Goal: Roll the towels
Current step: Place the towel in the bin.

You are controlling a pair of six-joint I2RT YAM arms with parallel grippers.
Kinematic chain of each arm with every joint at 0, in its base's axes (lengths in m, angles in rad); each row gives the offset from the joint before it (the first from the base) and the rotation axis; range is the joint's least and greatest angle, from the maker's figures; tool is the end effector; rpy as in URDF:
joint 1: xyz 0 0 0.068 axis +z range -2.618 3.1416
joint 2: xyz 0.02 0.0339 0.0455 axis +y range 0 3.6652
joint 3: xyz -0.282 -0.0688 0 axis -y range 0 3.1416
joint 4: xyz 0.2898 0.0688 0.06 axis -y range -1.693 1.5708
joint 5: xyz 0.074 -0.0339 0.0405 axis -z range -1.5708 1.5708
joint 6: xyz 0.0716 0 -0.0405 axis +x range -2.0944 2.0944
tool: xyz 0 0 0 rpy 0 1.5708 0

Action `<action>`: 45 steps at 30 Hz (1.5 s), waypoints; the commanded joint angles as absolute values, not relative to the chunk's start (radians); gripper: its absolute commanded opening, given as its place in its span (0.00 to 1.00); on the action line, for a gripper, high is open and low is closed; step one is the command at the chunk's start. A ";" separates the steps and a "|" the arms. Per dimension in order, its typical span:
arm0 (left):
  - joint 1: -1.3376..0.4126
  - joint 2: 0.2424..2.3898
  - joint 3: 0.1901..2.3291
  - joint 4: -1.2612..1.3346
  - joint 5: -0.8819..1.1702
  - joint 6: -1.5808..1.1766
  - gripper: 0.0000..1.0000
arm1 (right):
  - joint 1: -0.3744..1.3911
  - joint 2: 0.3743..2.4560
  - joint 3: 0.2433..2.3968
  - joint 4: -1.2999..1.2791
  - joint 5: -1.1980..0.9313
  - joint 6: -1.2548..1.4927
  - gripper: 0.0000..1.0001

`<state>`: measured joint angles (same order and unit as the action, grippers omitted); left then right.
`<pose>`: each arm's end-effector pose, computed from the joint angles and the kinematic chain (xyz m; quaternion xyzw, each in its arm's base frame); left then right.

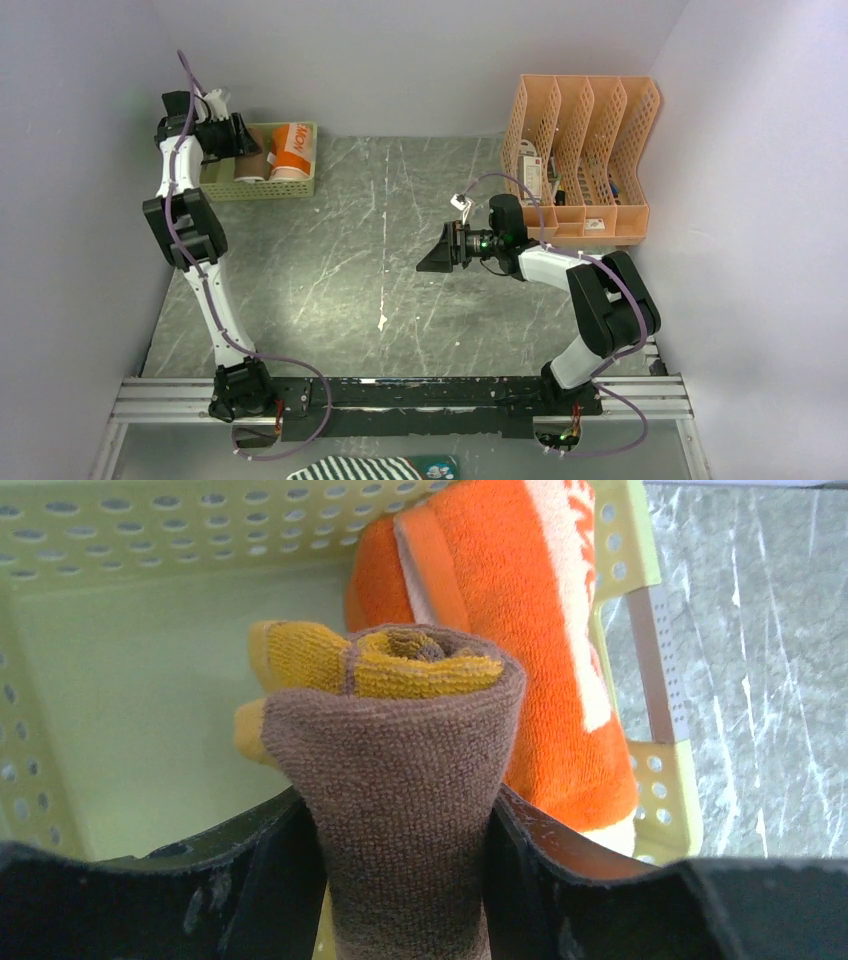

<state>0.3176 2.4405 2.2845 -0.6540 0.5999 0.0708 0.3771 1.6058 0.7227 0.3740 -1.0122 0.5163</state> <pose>0.6043 0.1561 0.2132 -0.0003 0.8938 -0.2007 0.4010 0.3104 0.1883 0.1549 -0.1924 0.7695 0.5683 0.2188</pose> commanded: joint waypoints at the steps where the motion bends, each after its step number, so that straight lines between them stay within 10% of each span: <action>1: 0.312 2.489 2.326 -0.529 0.691 0.024 0.62 | 0.382 1.591 0.736 0.321 -0.994 0.462 1.00; 14: 0.302 2.643 2.432 -0.458 0.719 -0.089 0.64 | 0.382 1.605 0.753 0.286 -0.983 0.441 1.00; 21: 0.296 2.614 2.423 -0.498 0.615 -0.017 1.00 | 0.393 1.623 0.760 0.295 -0.985 0.446 1.00; 39: 0.313 2.274 2.344 -0.505 0.377 0.010 1.00 | 0.441 1.599 0.790 0.256 -0.936 0.420 1.00; 45: 0.296 1.872 1.877 -0.210 0.431 -0.088 1.00 | 0.445 1.565 0.842 0.266 -0.795 0.419 1.00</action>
<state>0.3077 2.1342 2.1620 -0.4393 0.3973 -0.0139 0.4404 1.6138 0.7750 0.2630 -0.9047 0.4381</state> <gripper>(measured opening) 0.996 0.999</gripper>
